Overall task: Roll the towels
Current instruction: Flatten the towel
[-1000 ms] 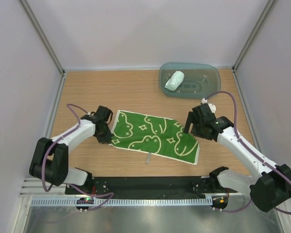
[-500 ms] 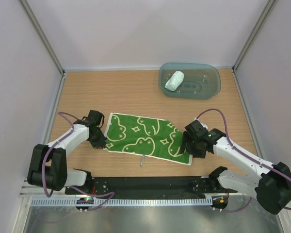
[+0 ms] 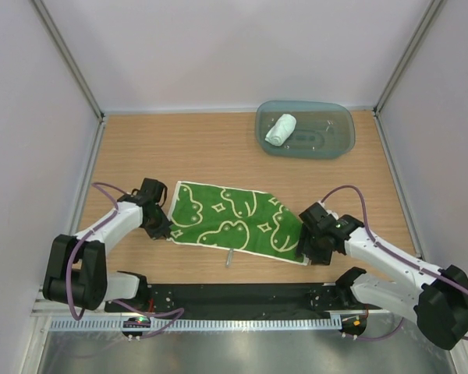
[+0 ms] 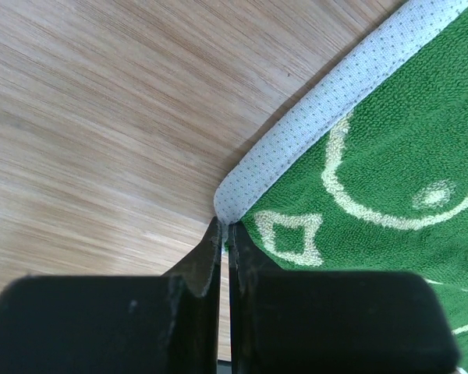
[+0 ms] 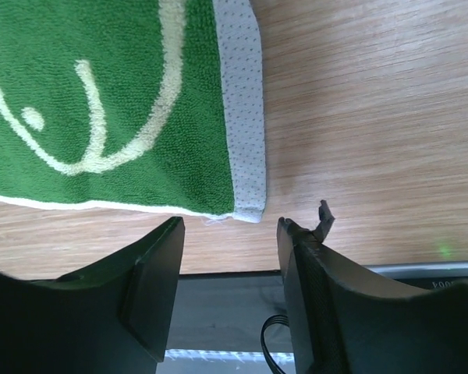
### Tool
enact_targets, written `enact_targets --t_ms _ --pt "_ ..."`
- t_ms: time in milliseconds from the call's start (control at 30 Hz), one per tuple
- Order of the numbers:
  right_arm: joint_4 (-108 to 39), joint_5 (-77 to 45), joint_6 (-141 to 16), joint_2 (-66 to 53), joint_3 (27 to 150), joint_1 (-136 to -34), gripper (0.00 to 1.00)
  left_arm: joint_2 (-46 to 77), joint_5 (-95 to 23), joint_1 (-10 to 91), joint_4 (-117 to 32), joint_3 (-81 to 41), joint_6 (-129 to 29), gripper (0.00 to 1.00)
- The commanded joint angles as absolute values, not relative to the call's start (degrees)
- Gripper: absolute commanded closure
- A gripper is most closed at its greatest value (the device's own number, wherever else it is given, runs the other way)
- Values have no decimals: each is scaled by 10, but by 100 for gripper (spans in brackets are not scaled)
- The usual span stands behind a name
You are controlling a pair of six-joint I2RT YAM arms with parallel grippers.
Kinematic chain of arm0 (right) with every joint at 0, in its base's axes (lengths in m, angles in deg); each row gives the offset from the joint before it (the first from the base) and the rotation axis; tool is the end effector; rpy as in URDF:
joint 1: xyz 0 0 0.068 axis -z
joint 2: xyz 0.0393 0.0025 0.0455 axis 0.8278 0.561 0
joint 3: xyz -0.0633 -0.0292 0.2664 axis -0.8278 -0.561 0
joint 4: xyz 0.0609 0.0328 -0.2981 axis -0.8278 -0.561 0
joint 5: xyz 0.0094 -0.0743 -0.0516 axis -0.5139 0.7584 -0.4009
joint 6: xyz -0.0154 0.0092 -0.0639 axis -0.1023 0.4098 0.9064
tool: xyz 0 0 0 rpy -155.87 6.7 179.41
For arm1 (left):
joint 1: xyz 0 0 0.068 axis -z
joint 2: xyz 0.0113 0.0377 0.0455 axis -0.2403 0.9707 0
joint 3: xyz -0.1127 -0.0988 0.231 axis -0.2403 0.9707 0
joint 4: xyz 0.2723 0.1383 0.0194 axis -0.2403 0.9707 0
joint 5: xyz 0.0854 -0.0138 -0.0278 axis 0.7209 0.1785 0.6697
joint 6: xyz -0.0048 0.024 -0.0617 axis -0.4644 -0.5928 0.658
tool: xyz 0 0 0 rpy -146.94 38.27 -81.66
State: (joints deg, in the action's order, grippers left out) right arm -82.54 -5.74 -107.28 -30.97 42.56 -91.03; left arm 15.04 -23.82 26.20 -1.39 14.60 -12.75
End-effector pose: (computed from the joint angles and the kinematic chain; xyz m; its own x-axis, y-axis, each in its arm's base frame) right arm 0.1591 0.1092 0.1358 -0.9344 0.3005 -0.1911 0.2698 0.9477 0.1707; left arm 0.2448 -0.0497 0.1181 -0.7699 -0.6044 -0.2048 -0.5887 0.7965 -0.1380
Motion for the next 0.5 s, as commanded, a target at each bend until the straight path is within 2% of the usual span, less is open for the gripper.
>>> enact_targets --t_ms 0,100,267,367,467 --pt "-815 -48 -1081 -295 418 -913 44 133 -241 259 -30 152 -122 100" --pt "-794 -58 -1083 -281 406 -912 50 130 -240 259 -31 155 -123 100" --pt "-768 -59 -1083 -258 397 -912 54 132 -239 259 -33 156 -126 100" --pt "-764 -56 -1080 -253 400 -913 62 133 -239 259 -36 157 -126 100" --pt "-763 -57 -1075 -249 403 -913 76 132 -239 259 -37 156 -127 100"
